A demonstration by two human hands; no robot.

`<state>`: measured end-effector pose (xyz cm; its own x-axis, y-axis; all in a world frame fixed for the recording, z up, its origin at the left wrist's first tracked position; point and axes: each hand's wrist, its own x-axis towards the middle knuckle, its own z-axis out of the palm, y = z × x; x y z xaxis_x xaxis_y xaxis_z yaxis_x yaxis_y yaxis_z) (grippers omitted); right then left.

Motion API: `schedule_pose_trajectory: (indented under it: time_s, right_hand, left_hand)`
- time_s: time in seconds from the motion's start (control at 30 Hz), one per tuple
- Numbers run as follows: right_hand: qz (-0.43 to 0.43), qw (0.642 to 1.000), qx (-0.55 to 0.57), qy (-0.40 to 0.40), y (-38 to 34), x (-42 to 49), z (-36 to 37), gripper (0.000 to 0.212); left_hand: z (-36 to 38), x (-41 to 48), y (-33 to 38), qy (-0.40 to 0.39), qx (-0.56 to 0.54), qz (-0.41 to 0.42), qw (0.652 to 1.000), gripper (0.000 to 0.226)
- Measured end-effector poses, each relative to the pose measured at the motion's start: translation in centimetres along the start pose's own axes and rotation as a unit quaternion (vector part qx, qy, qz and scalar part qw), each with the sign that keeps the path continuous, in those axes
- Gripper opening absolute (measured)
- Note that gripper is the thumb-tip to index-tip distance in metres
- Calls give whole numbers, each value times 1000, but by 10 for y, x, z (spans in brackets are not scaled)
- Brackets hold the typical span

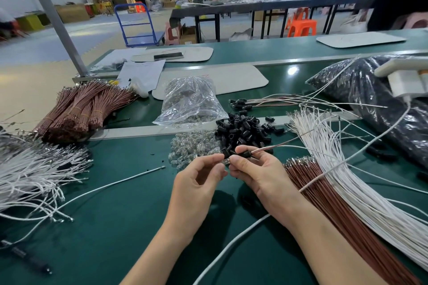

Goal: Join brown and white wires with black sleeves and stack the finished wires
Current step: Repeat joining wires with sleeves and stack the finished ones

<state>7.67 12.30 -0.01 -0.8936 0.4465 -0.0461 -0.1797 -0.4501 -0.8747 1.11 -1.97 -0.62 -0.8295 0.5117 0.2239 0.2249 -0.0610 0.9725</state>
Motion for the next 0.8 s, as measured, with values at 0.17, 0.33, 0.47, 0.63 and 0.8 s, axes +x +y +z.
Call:
schedule_pose_trajectory:
  time_s: [0.17,0.33,0.47,0.63,0.8]
  right_hand:
    - [13,1000,18,-5,-1,1,-2,18]
    - [22,999,36,-4,-1,2,-3,18]
    - [26,999,44,-7,-2,2,-3,18]
    - [23,999,39,-5,-1,2,-3,17]
    - [18,999,28,3,0,2,-3,17]
  left_hand:
    - [-2,0,0,-2,14,4,1000,18]
    - [-2,0,0,-6,18,9,1000,18]
    - [-1,0,0,0,21,10,1000,17]
    - [-1,-1,-2,-1,30,13,999,18]
    - [-2,-1,-3,3,54,26,998,20]
